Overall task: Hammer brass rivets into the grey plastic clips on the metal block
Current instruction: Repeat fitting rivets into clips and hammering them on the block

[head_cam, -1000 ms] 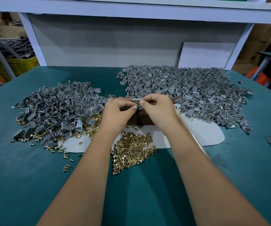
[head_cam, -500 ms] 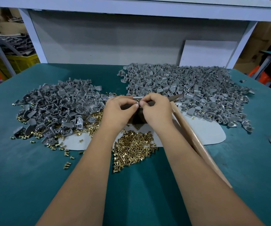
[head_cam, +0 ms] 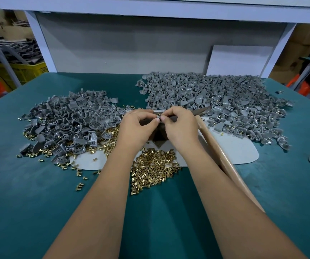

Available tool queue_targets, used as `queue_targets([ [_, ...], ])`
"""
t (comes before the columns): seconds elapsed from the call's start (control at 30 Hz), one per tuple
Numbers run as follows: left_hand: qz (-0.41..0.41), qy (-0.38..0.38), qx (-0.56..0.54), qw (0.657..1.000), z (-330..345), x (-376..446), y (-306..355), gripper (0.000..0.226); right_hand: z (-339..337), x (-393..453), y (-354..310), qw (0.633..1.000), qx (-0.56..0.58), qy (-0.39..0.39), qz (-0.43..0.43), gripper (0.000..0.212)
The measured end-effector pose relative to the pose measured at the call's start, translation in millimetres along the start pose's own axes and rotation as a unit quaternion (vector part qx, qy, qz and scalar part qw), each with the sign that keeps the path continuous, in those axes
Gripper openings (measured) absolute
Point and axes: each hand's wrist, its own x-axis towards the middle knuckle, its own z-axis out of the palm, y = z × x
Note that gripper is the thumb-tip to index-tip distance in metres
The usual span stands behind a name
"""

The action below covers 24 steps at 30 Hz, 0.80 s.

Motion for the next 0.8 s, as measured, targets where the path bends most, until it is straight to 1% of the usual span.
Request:
queue_targets([
  [0.07,0.004,0.003,0.006,1.000,0,0,0,0.009,-5,-2,0,1.000,-0.005,-0.024,-0.008,0.008],
  [0.13,0.006,0.004,0.012,1.000,1,0,-1,0.009,-13,-5,1,0.999,0.017,-0.042,-0.006,0.014],
  [0.17,0.003,0.004,0.015,1.000,1,0,-1,0.008,-19,-6,2,0.999,0.021,-0.027,-0.005,0.017],
  [0.2,0.000,0.003,0.021,1.000,1,0,-1,0.008,-26,-6,3,1.000,0.003,0.009,-0.006,0.020],
  [0.23,-0.001,0.002,0.028,1.000,1,0,-1,0.007,-33,-6,6,0.997,-0.045,0.056,-0.009,0.020],
  [0.27,0.000,0.001,0.036,0.999,1,0,-1,0.006,-41,-5,9,0.988,-0.119,0.095,-0.010,0.020],
  [0.3,0.003,0.000,0.044,0.999,1,-1,-1,0.006,-48,-5,13,0.974,-0.198,0.111,-0.001,0.020],
  [0.33,0.004,0.000,0.051,0.999,1,-1,0,0.005,-53,-6,17,0.960,-0.263,0.096,0.024,0.024],
  [0.4,0.005,-0.001,0.057,0.998,0,-2,1,0.005,-58,-10,22,0.940,-0.332,0.016,0.082,0.030],
  [0.43,0.006,-0.001,0.058,0.998,1,-3,1,0.005,-58,-12,24,0.933,-0.345,-0.019,0.096,0.025],
  [0.47,0.008,-0.001,0.059,0.998,1,-3,1,0.005,-57,-13,26,0.929,-0.354,-0.038,0.099,0.016],
  [0.5,0.011,-0.001,0.059,0.998,1,-2,1,0.006,-57,-12,27,0.928,-0.354,-0.047,0.103,0.006],
  [0.53,0.012,-0.002,0.061,0.998,1,-2,0,0.006,-58,-11,28,0.932,-0.343,-0.048,0.108,0.003],
  [0.63,0.011,-0.002,0.061,0.998,1,-1,-1,0.007,-63,-6,27,0.950,-0.286,-0.030,0.123,0.013],
  [0.73,0.003,0.002,0.059,0.998,2,-1,-2,0.009,-72,-2,16,0.971,-0.221,0.011,0.088,0.013],
  [0.8,-0.001,0.004,0.050,0.999,2,0,-3,0.010,-77,-3,3,0.986,-0.160,0.016,0.054,0.014],
])
